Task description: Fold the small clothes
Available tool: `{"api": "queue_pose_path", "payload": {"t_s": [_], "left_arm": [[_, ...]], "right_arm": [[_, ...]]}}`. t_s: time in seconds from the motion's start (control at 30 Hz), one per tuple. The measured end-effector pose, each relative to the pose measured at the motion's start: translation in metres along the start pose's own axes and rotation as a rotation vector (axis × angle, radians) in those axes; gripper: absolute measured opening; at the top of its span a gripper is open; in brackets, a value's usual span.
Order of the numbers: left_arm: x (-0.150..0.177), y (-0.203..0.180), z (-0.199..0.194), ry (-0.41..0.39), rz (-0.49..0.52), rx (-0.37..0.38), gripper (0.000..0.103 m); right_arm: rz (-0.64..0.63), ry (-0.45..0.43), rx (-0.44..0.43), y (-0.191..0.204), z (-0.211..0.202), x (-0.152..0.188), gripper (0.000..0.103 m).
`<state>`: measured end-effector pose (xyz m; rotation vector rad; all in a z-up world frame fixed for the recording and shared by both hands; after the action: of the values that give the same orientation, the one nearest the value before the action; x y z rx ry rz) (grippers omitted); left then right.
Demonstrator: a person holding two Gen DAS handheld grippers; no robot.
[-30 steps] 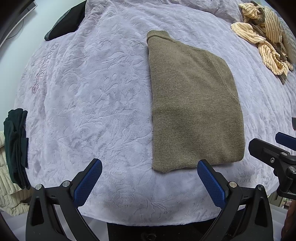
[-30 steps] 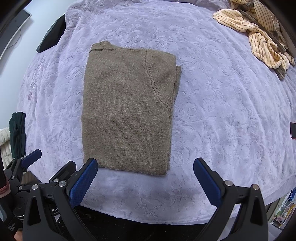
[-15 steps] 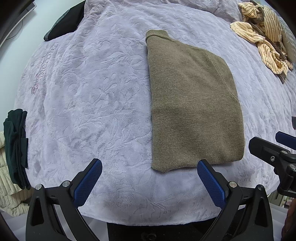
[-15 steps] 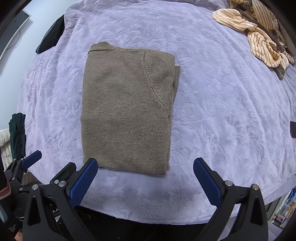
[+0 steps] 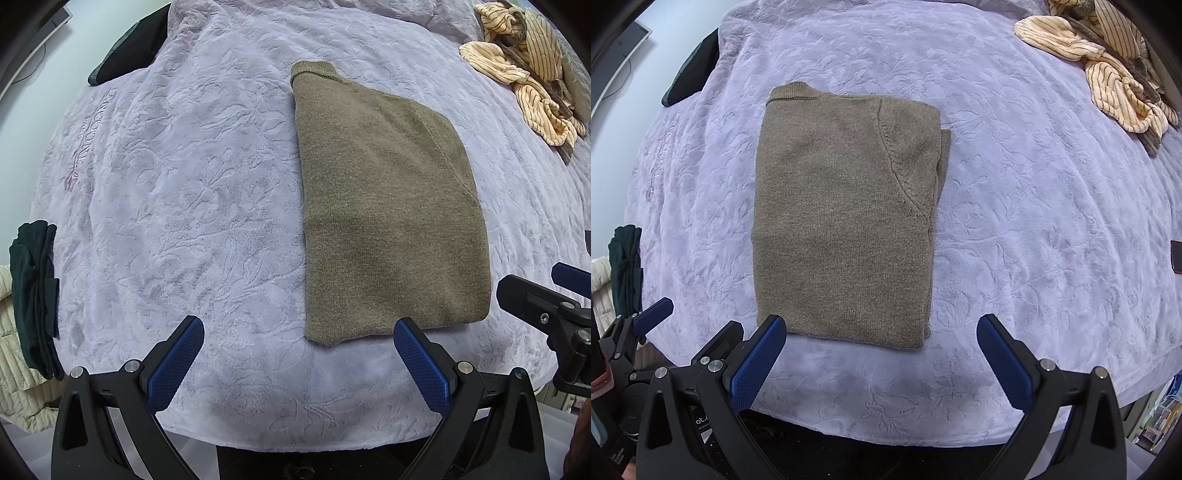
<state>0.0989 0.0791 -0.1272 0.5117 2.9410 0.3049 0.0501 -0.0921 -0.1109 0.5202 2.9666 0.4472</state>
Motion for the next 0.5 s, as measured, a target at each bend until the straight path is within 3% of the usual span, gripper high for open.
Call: {"api": "queue_pose_path", "payload": {"t_s": [0.5], "left_arm": [[-0.0004,-0.0004,0.0016,0.009,0.002,0.004,0.103]], "right_arm": [[0.002,0.002,0.001,0.0008,0.0029,0.0020,0.103]]}}
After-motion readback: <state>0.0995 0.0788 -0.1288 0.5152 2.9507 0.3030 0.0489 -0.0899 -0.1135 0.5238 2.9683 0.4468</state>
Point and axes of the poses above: each gripper's, at about its wrist camera, not at the fingertips, and z roughly the way its jaws point, y to its left, x to its underside, the point moved 10 cm from there along z, roughly the way its jaws point, and after that the axes turned 11 degrees about -x, right-handed, at the moved point
